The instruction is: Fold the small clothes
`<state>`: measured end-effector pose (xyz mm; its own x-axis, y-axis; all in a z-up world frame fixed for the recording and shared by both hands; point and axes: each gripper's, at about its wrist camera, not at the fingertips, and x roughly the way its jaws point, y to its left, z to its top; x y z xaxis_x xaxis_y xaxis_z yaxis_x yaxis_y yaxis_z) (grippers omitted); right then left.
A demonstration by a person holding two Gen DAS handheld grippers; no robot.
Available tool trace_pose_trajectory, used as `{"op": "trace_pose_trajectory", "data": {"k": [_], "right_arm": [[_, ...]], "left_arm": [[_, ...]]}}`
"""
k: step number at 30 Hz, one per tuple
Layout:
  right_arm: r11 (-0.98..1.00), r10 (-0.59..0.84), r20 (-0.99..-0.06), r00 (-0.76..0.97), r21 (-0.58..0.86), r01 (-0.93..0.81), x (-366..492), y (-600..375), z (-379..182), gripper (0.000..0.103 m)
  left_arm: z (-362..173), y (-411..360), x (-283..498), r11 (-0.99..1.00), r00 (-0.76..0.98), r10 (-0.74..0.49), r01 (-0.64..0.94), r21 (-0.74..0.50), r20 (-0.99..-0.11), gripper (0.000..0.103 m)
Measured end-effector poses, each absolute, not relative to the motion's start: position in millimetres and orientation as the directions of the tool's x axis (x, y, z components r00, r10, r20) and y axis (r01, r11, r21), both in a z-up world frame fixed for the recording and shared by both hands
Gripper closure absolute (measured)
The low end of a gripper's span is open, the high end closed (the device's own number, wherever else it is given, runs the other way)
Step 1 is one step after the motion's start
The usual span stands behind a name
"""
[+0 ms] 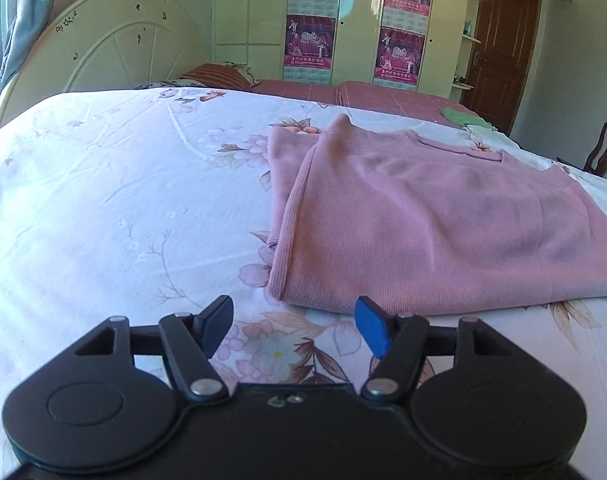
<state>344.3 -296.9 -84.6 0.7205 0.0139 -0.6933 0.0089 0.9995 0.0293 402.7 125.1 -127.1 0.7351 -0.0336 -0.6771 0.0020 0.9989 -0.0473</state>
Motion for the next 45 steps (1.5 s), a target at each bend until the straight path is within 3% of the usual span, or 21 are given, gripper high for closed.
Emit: {"op": "trace_pose_trajectory", "data": {"k": [9,13,15,19,25,27,30,31,33,34,38,43,45], "right_arm": [[0.999,0.048,-0.677,0.734,0.041,-0.028,344,-279,-75,0.059],[0.997,0.070,-0.660,0.748,0.076,-0.026,365,-274,-73,0.059],[0.995,0.085,-0.646,0.759,0.090,-0.035,370,-271,-71,0.059],[0.991,0.132,-0.643,0.755,0.114,-0.075,378,-270,-77,0.060],[0.979,0.200,-0.605,0.771,0.147,-0.138,424,-244,-78,0.061],[0.970,0.241,-0.597,0.765,0.164,-0.178,446,-226,-78,0.074],[0.964,0.263,-0.586,0.767,0.139,-0.225,475,-199,-87,0.074],[0.960,0.279,-0.593,0.756,0.140,-0.244,484,-193,-93,0.074],[0.962,0.255,-0.659,0.707,0.098,-0.256,498,-182,-113,0.075],[0.962,0.242,-0.649,0.721,0.066,-0.263,499,-179,-120,0.075],[0.963,0.230,-0.646,0.728,0.042,-0.267,495,-182,-116,0.075],[0.960,0.277,-0.581,0.766,0.124,-0.253,462,-198,-91,0.075],[0.954,0.299,-0.577,0.760,0.169,-0.248,451,-200,-89,0.075]], "left_arm": [[-120,113,404,0.997,0.755,-0.061,0.020,-0.070,-0.652,0.037],[-123,115,412,0.983,0.736,-0.120,-0.007,-0.185,-0.666,0.037],[-124,117,409,0.972,0.725,-0.138,-0.033,-0.233,-0.675,0.043],[-111,111,415,0.959,0.770,-0.197,0.022,-0.282,-0.607,0.041],[-108,43,494,0.964,0.758,-0.261,0.170,-0.206,-0.598,0.039],[-111,8,514,0.963,0.756,-0.270,0.221,-0.155,-0.596,0.036],[-129,-30,537,0.965,0.731,-0.245,0.246,-0.088,-0.637,0.035],[-140,-36,546,0.968,0.698,-0.224,0.242,-0.070,-0.680,0.034],[-152,-45,544,0.964,0.721,-0.196,0.267,0.006,-0.664,0.027],[-152,-46,542,0.962,0.726,-0.192,0.274,0.021,-0.660,0.027],[-132,-8,500,0.972,0.757,-0.219,0.225,-0.068,-0.615,0.028],[-143,86,395,0.936,0.787,-0.183,-0.044,-0.350,-0.589,0.031],[-157,116,372,0.884,0.778,-0.168,-0.153,-0.442,-0.606,0.042]]}}
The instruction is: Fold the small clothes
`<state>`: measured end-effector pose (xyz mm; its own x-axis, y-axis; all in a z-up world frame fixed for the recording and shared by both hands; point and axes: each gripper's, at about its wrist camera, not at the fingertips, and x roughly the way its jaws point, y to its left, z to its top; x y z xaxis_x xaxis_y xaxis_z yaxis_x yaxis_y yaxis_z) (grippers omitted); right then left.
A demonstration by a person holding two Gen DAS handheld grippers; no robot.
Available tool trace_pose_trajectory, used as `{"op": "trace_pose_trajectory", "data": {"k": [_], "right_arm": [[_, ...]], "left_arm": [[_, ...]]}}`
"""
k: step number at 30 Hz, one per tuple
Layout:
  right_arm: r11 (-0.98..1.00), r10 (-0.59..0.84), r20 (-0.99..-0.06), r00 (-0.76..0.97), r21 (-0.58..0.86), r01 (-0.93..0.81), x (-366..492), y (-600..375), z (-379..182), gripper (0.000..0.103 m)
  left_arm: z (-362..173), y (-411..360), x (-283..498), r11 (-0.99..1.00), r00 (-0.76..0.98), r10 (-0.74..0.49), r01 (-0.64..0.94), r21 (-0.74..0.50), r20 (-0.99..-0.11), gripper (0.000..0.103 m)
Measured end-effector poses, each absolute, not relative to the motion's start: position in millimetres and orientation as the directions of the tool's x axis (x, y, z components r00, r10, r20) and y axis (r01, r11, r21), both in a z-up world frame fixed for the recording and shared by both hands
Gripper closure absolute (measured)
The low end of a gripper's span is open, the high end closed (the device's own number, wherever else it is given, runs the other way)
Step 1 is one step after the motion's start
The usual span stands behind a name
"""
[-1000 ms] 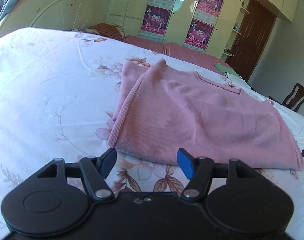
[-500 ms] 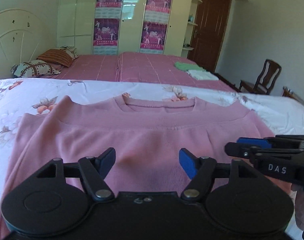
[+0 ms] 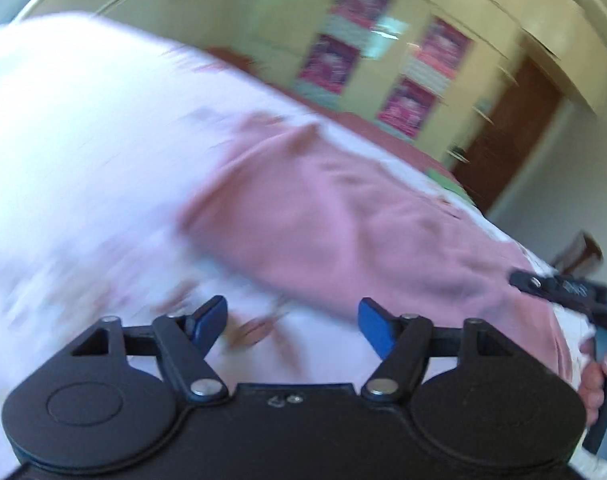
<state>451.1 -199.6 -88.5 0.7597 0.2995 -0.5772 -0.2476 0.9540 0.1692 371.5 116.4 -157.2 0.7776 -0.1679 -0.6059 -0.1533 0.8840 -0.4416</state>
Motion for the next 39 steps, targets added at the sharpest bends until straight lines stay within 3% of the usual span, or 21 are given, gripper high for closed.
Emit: {"op": "trace_pose_trajectory", "data": {"k": [2,11,12,13,14,15,18,21,22,23,26,28,29,30,33,34,36,37,39], "right_arm": [[0.950,0.311,-0.592,0.744,0.202,-0.237,438,-195,-86,0.075],[0.920,0.374,-0.586,0.719,0.333,-0.207,404,-176,-63,0.077],[0.917,0.381,-0.589,0.713,0.338,-0.211,406,-174,-61,0.088],[0.914,0.390,-0.592,0.705,0.340,-0.219,409,-171,-58,0.091],[0.914,0.394,-0.593,0.702,0.336,-0.229,412,-169,-57,0.092],[0.910,0.404,-0.590,0.699,0.334,-0.244,416,-167,-55,0.092],[0.911,0.408,-0.591,0.695,0.314,-0.268,437,-161,-57,0.093],[0.903,0.424,-0.572,0.702,0.320,-0.285,461,-163,-65,0.093],[0.902,0.427,-0.575,0.698,0.317,-0.291,470,-161,-72,0.093],[0.901,0.432,-0.585,0.686,0.318,-0.295,479,-159,-80,0.093],[0.897,0.440,-0.605,0.664,0.330,-0.294,501,-156,-104,0.095],[0.893,0.448,-0.614,0.650,0.338,-0.296,506,-157,-115,0.095],[0.896,0.442,-0.618,0.650,0.329,-0.297,505,-157,-119,0.097],[0.896,0.442,-0.614,0.654,0.328,-0.298,504,-159,-121,0.098],[0.887,0.459,-0.577,0.676,0.345,-0.308,498,-166,-109,0.098],[0.887,0.459,-0.569,0.682,0.340,-0.313,499,-167,-109,0.098],[0.889,0.454,-0.616,0.643,0.354,-0.289,507,-168,-125,0.100],[0.888,0.458,-0.606,0.650,0.350,-0.299,507,-169,-125,0.101],[0.887,0.460,-0.608,0.647,0.354,-0.298,506,-170,-123,0.101]], "left_arm": [[-164,141,371,0.787,0.798,-0.221,-0.194,-0.586,-0.561,0.043],[-187,156,435,0.548,0.876,-0.207,-0.265,-0.794,-0.435,0.046],[-189,159,439,0.503,0.882,-0.211,-0.271,-0.820,-0.422,0.052],[-192,161,445,0.473,0.882,-0.216,-0.281,-0.835,-0.419,0.060],[-197,162,455,0.480,0.862,-0.246,-0.290,-0.828,-0.444,0.090],[-201,162,466,0.510,0.823,-0.262,-0.325,-0.796,-0.504,0.097],[-178,162,457,0.549,0.885,-0.238,-0.217,-0.807,-0.400,0.097],[-186,160,451,0.545,0.885,-0.229,-0.228,-0.807,-0.405,0.095],[-190,158,449,0.557,0.886,-0.219,-0.231,-0.798,-0.409,0.091],[-193,156,451,0.566,0.883,-0.200,-0.249,-0.786,-0.424,0.073],[-194,152,454,0.566,0.895,-0.186,-0.239,-0.789,-0.405,0.060],[-190,148,462,0.601,0.883,-0.172,-0.257,-0.757,-0.437,0.067],[-188,148,465,0.614,0.868,-0.163,-0.283,-0.737,-0.469,0.092],[-188,152,463,0.600,0.854,-0.169,-0.307,-0.739,-0.492,0.096],[-169,150,464,0.647,0.878,-0.153,-0.258,-0.718,-0.453,0.096],[-169,148,467,0.658,0.863,-0.154,-0.273,-0.701,-0.480,0.096],[-176,148,476,0.663,0.819,-0.160,-0.325,-0.674,-0.552,0.084],[-178,150,475,0.660,0.822,-0.163,-0.320,-0.680,-0.545,0.084],[-177,151,476,0.675,0.820,-0.162,-0.314,-0.668,-0.549,0.096]]}}
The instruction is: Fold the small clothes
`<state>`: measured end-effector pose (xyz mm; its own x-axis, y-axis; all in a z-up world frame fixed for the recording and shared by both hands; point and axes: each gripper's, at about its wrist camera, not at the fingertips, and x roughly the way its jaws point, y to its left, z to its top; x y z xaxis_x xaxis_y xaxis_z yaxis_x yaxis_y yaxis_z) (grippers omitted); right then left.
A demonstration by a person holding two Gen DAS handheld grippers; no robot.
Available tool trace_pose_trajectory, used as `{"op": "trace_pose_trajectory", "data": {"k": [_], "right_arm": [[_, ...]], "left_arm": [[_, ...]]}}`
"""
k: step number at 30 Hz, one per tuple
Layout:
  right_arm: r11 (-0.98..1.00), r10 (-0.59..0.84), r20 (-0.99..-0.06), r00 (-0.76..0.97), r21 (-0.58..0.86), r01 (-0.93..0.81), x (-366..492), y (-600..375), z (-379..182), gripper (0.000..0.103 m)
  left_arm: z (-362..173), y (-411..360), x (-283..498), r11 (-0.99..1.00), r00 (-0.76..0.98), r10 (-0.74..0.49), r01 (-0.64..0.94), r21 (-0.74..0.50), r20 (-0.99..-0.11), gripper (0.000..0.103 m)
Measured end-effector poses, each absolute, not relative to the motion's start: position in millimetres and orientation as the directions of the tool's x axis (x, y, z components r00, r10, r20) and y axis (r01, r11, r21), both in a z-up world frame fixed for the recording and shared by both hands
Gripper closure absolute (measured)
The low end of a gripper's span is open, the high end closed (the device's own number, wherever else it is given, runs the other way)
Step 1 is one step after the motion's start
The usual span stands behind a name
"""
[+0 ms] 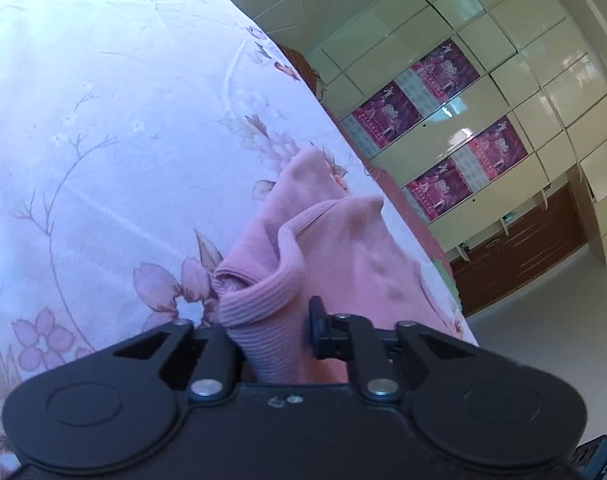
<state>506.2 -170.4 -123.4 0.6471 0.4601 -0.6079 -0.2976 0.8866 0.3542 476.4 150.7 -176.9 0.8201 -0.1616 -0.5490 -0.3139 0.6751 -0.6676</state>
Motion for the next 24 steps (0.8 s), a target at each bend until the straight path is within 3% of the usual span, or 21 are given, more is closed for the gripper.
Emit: {"op": "trace_pose_trajectory", "data": {"k": [4,8,13,18,20,21,22,23,24], "right_arm": [[0.873,0.481,-0.601,0.639,0.398,-0.282,508,-179,-124,0.103],[0.857,0.505,-0.592,0.628,0.431,-0.283,510,-186,-123,0.103],[0.794,0.487,-0.497,0.718,0.595,-0.125,496,-263,-103,0.103],[0.711,0.409,-0.411,0.815,0.703,-0.003,461,-380,-83,0.102],[0.704,0.377,-0.417,0.827,0.709,0.036,447,-416,-77,0.102],[0.702,0.377,-0.426,0.823,0.711,0.047,441,-430,-77,0.102],[0.701,0.377,-0.444,0.813,0.710,0.063,437,-441,-77,0.101],[0.701,0.375,-0.461,0.804,0.709,0.080,432,-450,-79,0.083],[0.702,0.371,-0.465,0.804,0.707,0.085,426,-458,-80,0.046]], "left_arm": [[-139,128,469,0.747,0.867,-0.185,-0.181,-0.639,-0.463,0.096],[-85,67,485,0.858,0.867,-0.257,0.002,-0.513,-0.427,0.096],[-47,-26,496,0.874,0.815,-0.413,0.230,-0.429,-0.406,0.096],[-69,-143,500,0.824,0.667,-0.566,0.432,-0.367,-0.484,0.096],[-104,-194,509,0.805,0.550,-0.588,0.473,-0.359,-0.593,0.094],[-119,-213,510,0.810,0.504,-0.571,0.477,-0.342,-0.648,0.085],[-130,-228,507,0.816,0.470,-0.549,0.479,-0.322,-0.692,0.083],[-132,-234,499,0.809,0.471,-0.553,0.501,-0.308,-0.687,0.080],[-128,-233,490,0.805,0.494,-0.560,0.515,-0.296,-0.665,0.070]]}}
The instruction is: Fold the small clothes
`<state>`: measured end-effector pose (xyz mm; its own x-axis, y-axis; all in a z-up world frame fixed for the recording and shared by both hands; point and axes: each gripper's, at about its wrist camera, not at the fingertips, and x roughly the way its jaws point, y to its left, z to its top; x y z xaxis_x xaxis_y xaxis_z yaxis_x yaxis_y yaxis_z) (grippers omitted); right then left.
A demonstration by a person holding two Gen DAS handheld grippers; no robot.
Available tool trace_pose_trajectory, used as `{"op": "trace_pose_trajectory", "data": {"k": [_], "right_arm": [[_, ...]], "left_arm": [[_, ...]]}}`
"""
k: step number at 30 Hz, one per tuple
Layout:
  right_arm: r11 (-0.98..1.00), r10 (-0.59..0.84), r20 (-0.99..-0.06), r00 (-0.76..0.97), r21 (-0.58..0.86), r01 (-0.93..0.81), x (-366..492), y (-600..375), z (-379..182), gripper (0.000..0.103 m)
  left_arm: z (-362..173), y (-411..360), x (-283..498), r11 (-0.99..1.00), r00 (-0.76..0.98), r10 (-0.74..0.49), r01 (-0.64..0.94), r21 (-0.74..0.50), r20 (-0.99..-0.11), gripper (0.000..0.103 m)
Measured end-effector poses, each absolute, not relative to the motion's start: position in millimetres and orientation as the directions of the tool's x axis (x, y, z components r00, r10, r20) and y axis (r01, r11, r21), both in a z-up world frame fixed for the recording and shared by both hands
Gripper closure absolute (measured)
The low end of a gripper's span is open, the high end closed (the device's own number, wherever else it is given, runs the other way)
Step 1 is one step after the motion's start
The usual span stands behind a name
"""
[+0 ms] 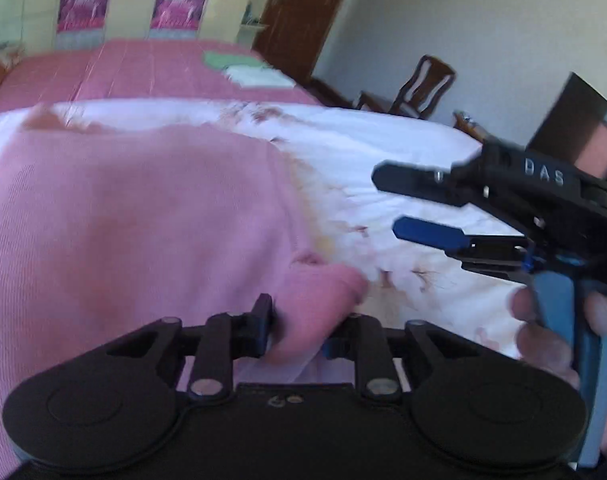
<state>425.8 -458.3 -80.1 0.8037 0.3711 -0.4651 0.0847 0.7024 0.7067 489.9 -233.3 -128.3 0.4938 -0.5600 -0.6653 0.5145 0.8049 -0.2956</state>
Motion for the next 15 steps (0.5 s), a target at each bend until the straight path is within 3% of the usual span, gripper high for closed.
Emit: {"op": "trace_pose_trajectory", "data": {"k": [1,4,5,8,11,15], "right_arm": [[0.709,0.358,-0.456,0.815,0.701,0.081,418,-464,-79,0.034],[0.687,0.396,-0.428,0.812,0.725,0.047,402,-476,-82,0.033],[0.684,0.404,-0.420,0.813,0.729,0.037,400,-477,-83,0.037],[0.665,0.461,-0.422,0.780,0.747,0.011,403,-469,-87,0.047],[0.650,0.530,-0.431,0.730,0.760,-0.023,406,-454,-87,0.048],[0.694,0.489,-0.466,0.738,0.720,-0.006,417,-440,-85,0.048]], "left_arm": [[-121,-225,482,0.806,0.523,-0.565,0.515,-0.291,-0.638,0.065],[-100,-185,473,0.843,0.630,-0.535,0.447,-0.300,-0.564,0.054],[-95,-174,471,0.874,0.682,-0.485,0.403,-0.271,-0.548,0.049],[-92,-143,488,0.940,0.742,-0.337,0.297,-0.167,-0.579,0.049],[-93,-121,505,0.954,0.740,-0.299,0.244,-0.173,-0.602,0.048],[-100,-104,511,0.965,0.738,-0.262,0.199,-0.170,-0.621,0.049]]}}
